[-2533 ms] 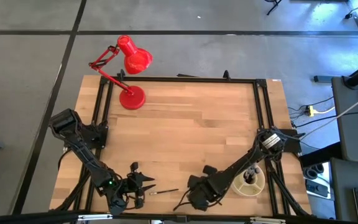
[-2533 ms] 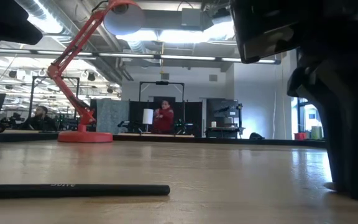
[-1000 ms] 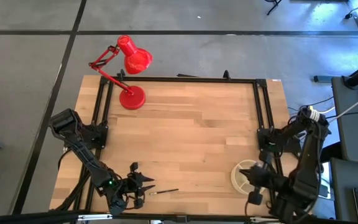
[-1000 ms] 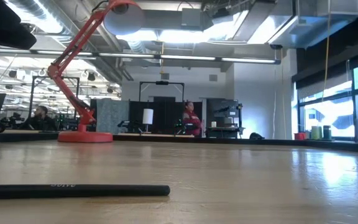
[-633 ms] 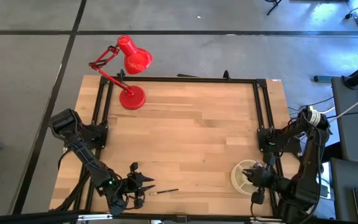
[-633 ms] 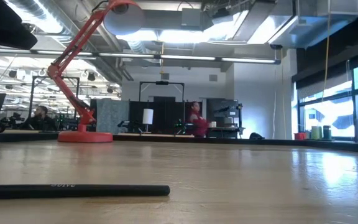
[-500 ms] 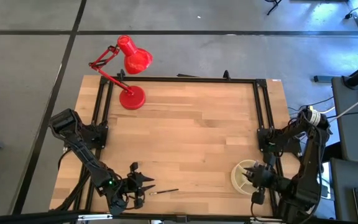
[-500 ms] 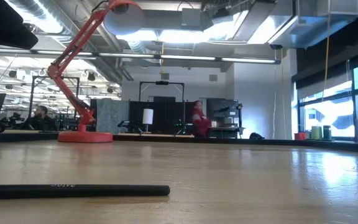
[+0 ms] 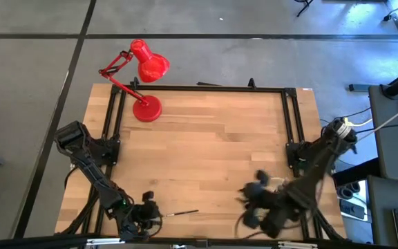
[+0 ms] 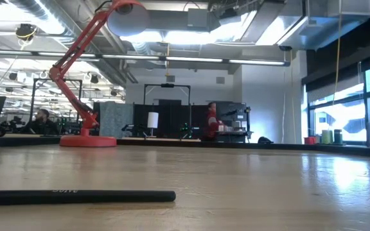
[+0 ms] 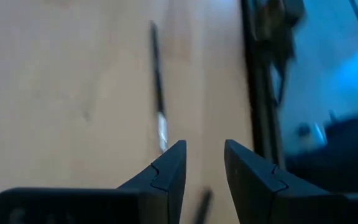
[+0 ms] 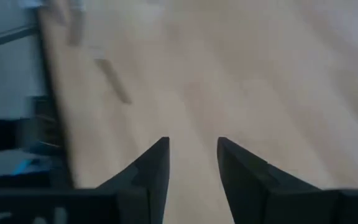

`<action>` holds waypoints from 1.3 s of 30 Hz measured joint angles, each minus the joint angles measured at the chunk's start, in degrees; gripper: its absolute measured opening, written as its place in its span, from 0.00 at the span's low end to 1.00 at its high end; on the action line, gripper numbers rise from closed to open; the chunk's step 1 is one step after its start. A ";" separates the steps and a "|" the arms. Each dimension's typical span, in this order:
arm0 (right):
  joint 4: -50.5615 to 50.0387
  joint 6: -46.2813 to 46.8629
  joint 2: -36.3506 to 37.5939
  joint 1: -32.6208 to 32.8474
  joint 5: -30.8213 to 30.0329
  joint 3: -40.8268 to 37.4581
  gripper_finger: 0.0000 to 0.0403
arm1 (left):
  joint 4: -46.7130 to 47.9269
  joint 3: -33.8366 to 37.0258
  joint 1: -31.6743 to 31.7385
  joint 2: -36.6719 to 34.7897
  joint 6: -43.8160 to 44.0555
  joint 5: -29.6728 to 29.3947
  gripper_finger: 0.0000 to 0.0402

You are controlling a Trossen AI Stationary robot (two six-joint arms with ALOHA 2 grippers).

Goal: Sort items
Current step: Put the eyeshadow brush into the brush organizer

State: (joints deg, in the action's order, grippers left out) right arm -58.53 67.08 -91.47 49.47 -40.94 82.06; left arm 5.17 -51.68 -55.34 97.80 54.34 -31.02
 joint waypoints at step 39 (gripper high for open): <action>30.42 -26.83 -14.48 -11.87 19.71 0.00 0.33 | 31.24 0.02 -9.13 -0.26 -1.44 6.49 0.26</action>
State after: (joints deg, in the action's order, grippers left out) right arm -28.12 40.25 -105.95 37.60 -21.23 82.06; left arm 36.41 -51.66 -64.47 97.54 52.90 -24.53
